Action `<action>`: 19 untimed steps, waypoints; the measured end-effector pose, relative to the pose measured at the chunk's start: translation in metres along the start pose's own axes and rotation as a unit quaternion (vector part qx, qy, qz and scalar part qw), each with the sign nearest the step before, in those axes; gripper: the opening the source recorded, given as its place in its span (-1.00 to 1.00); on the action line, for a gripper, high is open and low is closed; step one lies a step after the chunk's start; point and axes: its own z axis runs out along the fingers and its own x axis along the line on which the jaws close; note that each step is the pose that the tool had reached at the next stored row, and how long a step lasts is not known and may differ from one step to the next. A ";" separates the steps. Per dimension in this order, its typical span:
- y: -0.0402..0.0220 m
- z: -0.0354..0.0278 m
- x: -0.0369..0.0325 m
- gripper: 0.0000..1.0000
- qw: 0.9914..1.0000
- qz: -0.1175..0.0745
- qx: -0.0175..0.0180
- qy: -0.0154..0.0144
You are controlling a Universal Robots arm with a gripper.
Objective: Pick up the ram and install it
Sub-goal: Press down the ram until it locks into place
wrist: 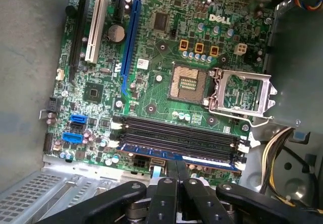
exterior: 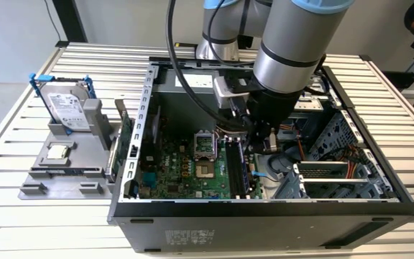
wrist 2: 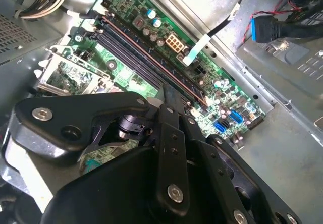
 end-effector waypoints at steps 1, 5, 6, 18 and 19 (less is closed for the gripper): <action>0.0000 0.0011 0.0000 -1.00 1.000 0.000 0.000 -0.001; -0.0002 0.0072 0.0002 -1.00 1.000 0.004 0.001 -0.003; -0.0002 0.0090 0.0002 -1.00 1.000 0.006 0.001 -0.004; -0.0006 0.0246 0.0003 -1.00 1.000 0.018 0.001 -0.005; -0.0006 0.0263 0.0004 -1.00 1.000 0.018 0.001 -0.005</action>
